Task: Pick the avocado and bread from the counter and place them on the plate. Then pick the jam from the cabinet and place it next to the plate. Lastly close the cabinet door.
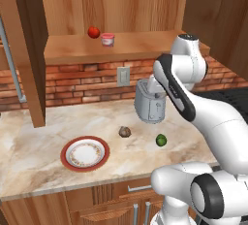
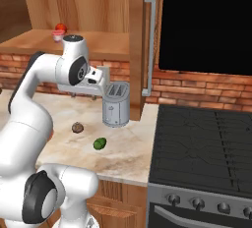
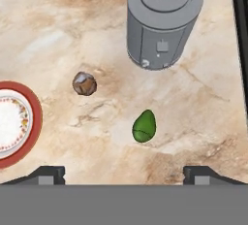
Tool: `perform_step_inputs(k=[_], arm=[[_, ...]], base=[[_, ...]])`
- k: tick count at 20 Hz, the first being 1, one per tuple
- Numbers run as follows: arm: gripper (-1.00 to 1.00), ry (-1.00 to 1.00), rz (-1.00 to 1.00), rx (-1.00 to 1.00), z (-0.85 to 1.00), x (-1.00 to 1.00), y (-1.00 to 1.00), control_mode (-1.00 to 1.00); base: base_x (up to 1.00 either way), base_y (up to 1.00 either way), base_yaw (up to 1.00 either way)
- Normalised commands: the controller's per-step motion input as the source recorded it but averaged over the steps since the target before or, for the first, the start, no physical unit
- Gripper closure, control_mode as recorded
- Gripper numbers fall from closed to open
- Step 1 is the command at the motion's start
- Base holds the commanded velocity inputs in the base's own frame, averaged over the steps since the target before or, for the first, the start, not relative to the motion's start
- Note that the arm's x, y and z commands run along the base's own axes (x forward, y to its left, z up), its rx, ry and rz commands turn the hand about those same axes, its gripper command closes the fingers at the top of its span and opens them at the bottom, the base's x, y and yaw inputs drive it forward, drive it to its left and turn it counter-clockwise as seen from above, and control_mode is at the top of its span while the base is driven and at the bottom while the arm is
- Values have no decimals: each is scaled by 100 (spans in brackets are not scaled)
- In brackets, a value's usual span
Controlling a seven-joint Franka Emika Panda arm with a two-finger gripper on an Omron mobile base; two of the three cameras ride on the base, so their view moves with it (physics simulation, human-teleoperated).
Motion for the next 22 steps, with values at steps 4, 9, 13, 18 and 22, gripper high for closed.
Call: perform_step_inputs(k=[4,9,13,18,22], arm=[[-100,13,0,0,-35,0,0,-100],[-100,17,0,0,-34,0,0,-100],[-100,10,0,0,-32,0,0,-100],[-100,3,0,0,-35,0,0,-100],[-100,0,0,0,-41,0,0,-100]], base=[[0,0,0],[0,0,0],[0,0,0],[0,0,0],[0,0,0]])
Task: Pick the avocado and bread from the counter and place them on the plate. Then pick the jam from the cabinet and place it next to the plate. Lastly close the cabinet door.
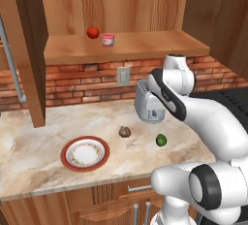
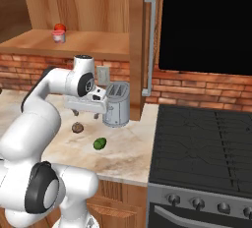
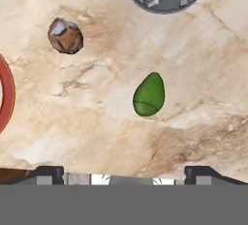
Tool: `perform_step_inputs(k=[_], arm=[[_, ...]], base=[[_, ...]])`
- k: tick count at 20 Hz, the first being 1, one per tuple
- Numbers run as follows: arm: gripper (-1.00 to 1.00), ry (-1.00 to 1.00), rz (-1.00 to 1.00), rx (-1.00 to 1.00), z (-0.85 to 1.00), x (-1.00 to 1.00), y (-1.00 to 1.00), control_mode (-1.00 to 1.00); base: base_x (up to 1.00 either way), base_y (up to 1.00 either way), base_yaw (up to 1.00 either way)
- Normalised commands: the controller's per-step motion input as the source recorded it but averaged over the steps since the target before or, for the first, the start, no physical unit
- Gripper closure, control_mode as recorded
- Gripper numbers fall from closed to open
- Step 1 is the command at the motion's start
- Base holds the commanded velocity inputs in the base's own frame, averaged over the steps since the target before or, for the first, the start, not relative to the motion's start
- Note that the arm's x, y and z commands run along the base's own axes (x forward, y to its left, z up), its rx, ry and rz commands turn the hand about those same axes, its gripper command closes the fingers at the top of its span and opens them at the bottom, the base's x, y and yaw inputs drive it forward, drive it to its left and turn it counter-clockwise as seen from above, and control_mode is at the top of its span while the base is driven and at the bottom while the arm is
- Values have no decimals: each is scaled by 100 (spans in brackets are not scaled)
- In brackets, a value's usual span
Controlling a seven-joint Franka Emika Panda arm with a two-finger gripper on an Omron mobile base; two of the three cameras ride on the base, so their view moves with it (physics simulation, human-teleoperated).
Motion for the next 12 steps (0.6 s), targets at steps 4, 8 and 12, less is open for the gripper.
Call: perform_step_inputs(k=[4,8,12], arm=[[-100,0,0,0,-43,0,-4,-100],[-100,0,0,0,-41,0,-5,-100],[-100,0,0,0,-32,0,-7,-100]], base=[[0,0,0],[0,0,0],[0,0,0]])
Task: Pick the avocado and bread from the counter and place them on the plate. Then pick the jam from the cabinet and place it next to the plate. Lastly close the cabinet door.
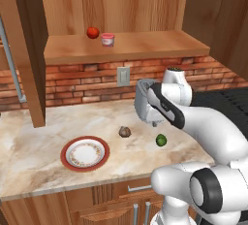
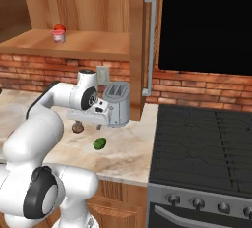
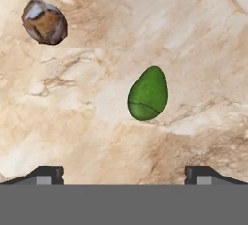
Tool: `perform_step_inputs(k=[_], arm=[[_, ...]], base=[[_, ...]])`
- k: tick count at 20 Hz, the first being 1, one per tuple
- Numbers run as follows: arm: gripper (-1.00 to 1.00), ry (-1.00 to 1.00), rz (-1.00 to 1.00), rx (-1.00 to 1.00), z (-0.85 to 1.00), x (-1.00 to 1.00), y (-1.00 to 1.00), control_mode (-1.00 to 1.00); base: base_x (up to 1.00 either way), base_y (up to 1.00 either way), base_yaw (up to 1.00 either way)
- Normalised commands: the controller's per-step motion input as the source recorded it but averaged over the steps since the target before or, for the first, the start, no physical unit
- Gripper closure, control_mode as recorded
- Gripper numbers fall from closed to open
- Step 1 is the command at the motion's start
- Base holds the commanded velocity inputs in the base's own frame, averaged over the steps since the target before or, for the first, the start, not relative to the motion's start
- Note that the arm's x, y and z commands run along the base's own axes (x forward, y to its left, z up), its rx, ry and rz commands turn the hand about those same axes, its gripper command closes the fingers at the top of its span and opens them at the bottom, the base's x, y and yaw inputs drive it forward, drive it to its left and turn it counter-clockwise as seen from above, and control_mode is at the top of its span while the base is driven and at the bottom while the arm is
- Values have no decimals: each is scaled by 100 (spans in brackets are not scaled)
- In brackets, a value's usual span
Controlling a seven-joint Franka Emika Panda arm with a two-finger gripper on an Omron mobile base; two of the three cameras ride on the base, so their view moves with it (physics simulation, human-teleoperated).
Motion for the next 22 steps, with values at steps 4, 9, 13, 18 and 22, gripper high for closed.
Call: perform_step_inputs(k=[4,9,13,18,22], arm=[[-100,0,0,0,-27,4,-6,-100],[-100,1,-1,0,-21,9,-8,-100],[-100,3,-1,0,-20,19,-6,-100],[-100,2,0,0,-22,22,-1,-100],[-100,1,0,0,-26,26,0,-100]], base=[[0,0,0],[0,0,0],[0,0,0],[0,0,0],[0,0,0]])
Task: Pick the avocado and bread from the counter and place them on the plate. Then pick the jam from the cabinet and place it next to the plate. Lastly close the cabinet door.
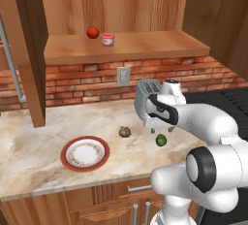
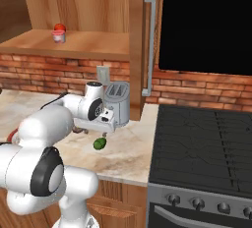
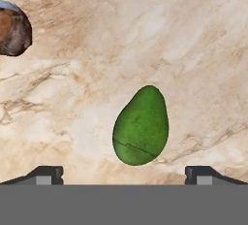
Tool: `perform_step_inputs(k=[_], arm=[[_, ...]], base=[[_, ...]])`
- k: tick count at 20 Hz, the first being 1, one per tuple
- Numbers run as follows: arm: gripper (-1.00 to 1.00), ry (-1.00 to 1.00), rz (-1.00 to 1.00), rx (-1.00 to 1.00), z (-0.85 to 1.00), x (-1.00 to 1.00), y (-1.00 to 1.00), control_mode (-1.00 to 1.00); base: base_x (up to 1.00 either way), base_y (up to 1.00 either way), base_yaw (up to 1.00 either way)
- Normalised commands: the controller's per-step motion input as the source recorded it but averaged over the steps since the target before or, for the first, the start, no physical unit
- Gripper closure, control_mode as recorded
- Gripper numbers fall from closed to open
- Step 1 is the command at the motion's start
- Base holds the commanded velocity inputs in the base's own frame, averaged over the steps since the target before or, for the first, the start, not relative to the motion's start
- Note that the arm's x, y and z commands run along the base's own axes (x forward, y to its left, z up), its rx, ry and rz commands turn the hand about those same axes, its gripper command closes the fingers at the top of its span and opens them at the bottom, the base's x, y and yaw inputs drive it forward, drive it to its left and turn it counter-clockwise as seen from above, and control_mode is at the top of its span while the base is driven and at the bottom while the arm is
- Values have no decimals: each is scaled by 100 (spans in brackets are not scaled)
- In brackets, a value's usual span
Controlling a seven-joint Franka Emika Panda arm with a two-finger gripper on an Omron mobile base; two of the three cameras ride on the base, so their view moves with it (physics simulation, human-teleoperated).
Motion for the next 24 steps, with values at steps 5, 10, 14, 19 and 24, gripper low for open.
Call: perform_step_inputs(k=[5,10,14,19,24], arm=[[-100,3,0,0,-25,24,-3,-100],[-100,2,0,0,-21,8,-2,-100],[-100,1,-1,0,-23,0,-2,-100],[-100,2,-3,0,-25,0,-5,-100],[-100,0,-3,0,-21,0,-3,-100]], base=[[0,0,0],[0,0,0],[0,0,0],[0,0,0],[0,0,0]])
